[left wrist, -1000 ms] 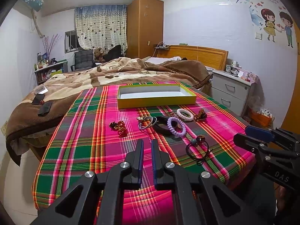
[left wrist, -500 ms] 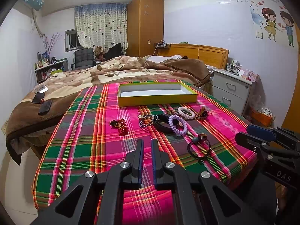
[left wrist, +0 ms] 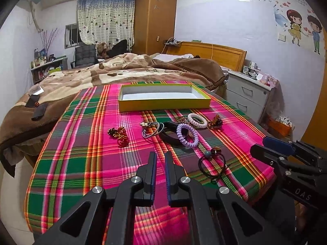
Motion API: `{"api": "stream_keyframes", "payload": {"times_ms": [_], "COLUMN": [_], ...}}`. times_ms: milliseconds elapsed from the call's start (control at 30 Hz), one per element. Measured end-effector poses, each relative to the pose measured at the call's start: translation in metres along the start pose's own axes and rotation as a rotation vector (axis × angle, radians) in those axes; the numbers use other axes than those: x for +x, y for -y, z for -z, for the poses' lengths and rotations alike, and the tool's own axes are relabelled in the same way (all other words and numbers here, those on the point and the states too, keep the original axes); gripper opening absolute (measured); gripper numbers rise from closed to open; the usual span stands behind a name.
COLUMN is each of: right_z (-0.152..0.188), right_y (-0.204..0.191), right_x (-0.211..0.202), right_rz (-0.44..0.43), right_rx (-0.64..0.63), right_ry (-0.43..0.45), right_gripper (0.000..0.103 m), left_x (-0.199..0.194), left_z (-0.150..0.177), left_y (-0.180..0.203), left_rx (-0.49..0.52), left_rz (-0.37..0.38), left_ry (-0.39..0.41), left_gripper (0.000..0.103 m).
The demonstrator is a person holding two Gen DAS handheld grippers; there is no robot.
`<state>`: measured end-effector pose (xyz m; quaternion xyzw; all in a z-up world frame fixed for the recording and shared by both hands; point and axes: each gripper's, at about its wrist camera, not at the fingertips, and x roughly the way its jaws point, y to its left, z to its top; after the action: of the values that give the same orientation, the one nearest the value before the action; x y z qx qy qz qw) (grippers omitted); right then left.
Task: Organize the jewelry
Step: 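Grasp the lavender coil with the left tool while the right tool grasps the amber bracelet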
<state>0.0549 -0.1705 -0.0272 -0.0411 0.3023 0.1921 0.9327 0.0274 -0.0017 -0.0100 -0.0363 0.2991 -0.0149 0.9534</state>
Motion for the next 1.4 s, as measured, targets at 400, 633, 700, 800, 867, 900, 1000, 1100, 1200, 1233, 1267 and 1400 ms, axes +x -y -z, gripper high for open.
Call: {"api": "stream_keyframes", "payload": {"times_ms": [400, 633, 700, 800, 867, 900, 1000, 1100, 1200, 1233, 1267, 1400], "right_z": [-0.017, -0.03, -0.034, -0.04, -0.044, -0.045, -0.049, -0.053, -0.056, -0.056, -0.057, -0.058], "right_y": [0.024, 0.04, 0.045, 0.051, 0.056, 0.058, 0.063, 0.068, 0.071, 0.072, 0.072, 0.075], "right_x": [0.041, 0.067, 0.077, 0.091, 0.099, 0.102, 0.112, 0.122, 0.131, 0.133, 0.134, 0.139], "right_rz": [0.01, 0.003, -0.004, -0.004, -0.006, -0.004, -0.007, -0.008, -0.022, -0.02, -0.017, -0.017], "right_rx": [0.036, 0.074, 0.094, 0.116, 0.135, 0.143, 0.166, 0.179, 0.197, 0.199, 0.2, 0.215], "right_ry": [-0.055, -0.084, -0.099, -0.116, -0.129, -0.135, -0.155, -0.177, -0.201, -0.207, -0.21, -0.222], "right_gripper": [0.041, 0.041, 0.041, 0.041, 0.041, 0.041, 0.041, 0.041, 0.041, 0.041, 0.041, 0.041], "left_x": [0.048, 0.082, 0.09, 0.101, 0.106, 0.108, 0.113, 0.121, 0.127, 0.129, 0.13, 0.131], "left_z": [-0.026, -0.039, -0.042, -0.045, -0.046, -0.047, -0.049, -0.049, -0.049, -0.048, -0.047, -0.045], "left_y": [0.007, 0.013, 0.012, 0.011, 0.011, 0.01, 0.011, 0.012, 0.014, 0.015, 0.015, 0.018], "left_rx": [-0.006, -0.011, -0.015, -0.027, -0.034, -0.034, -0.032, -0.024, -0.021, -0.016, -0.01, 0.01], "left_rz": [0.094, 0.139, 0.15, 0.166, 0.175, 0.178, 0.187, 0.181, 0.17, 0.166, 0.159, 0.149], "left_ry": [-0.066, -0.115, -0.128, -0.147, -0.158, -0.162, -0.175, -0.196, -0.22, -0.227, -0.233, -0.242], "left_gripper": [0.007, 0.007, 0.01, 0.013, 0.014, 0.014, 0.014, 0.014, 0.014, 0.014, 0.014, 0.014]}}
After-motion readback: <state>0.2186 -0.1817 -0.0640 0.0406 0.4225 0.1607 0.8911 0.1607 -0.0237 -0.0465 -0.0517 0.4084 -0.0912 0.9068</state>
